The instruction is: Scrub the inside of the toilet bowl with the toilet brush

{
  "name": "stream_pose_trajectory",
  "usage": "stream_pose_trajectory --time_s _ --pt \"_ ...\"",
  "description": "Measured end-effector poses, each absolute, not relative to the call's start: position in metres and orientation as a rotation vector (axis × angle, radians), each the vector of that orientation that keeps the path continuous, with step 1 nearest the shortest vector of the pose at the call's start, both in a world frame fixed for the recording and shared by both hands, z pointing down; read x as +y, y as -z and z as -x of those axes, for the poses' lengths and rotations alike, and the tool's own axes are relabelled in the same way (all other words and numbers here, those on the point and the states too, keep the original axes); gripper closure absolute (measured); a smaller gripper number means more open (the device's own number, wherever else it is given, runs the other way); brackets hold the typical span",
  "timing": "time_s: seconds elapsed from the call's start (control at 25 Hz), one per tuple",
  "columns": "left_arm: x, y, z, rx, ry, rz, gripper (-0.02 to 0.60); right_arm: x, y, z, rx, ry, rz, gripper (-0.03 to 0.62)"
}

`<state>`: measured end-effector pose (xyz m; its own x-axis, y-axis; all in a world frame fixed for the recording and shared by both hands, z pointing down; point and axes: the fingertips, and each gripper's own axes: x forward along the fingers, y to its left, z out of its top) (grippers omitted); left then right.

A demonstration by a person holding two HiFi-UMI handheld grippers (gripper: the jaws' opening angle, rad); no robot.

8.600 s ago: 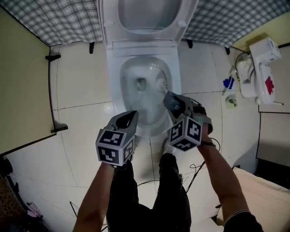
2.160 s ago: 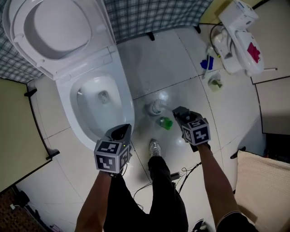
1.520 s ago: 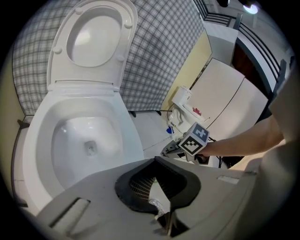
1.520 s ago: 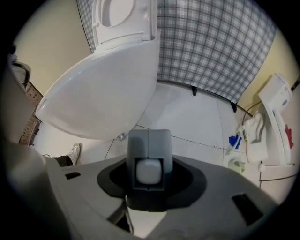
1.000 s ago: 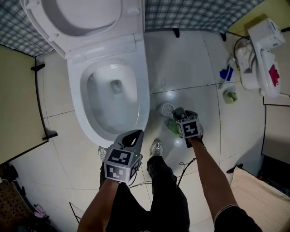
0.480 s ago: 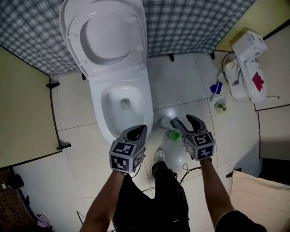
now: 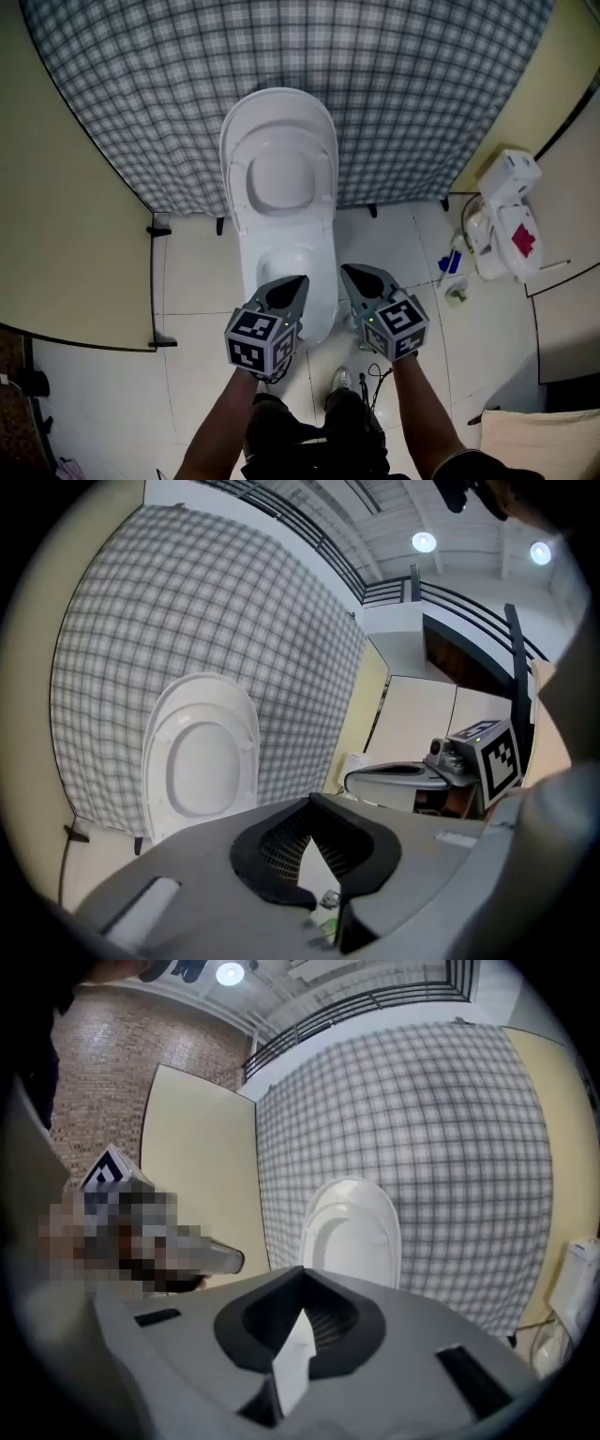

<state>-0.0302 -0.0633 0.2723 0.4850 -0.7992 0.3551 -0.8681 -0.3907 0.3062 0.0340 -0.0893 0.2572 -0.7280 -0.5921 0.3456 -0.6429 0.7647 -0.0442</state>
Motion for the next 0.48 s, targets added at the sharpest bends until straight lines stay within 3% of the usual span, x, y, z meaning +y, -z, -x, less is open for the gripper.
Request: stream_pose_trajectory --time_s 0.2,0.48 --pt "-0.060 -0.224 0.053 -1.433 -0.112 -2.344 0.574 -0.076 -0.189 0.011 -2.778 -0.175 -0.890 0.588" --pt "-0.034 -0.143 0.063 -1.516 -0.034 -2.382 0.574 -0.047 -0.107 0.018 -2.931 -0.229 -0.818 0.588"
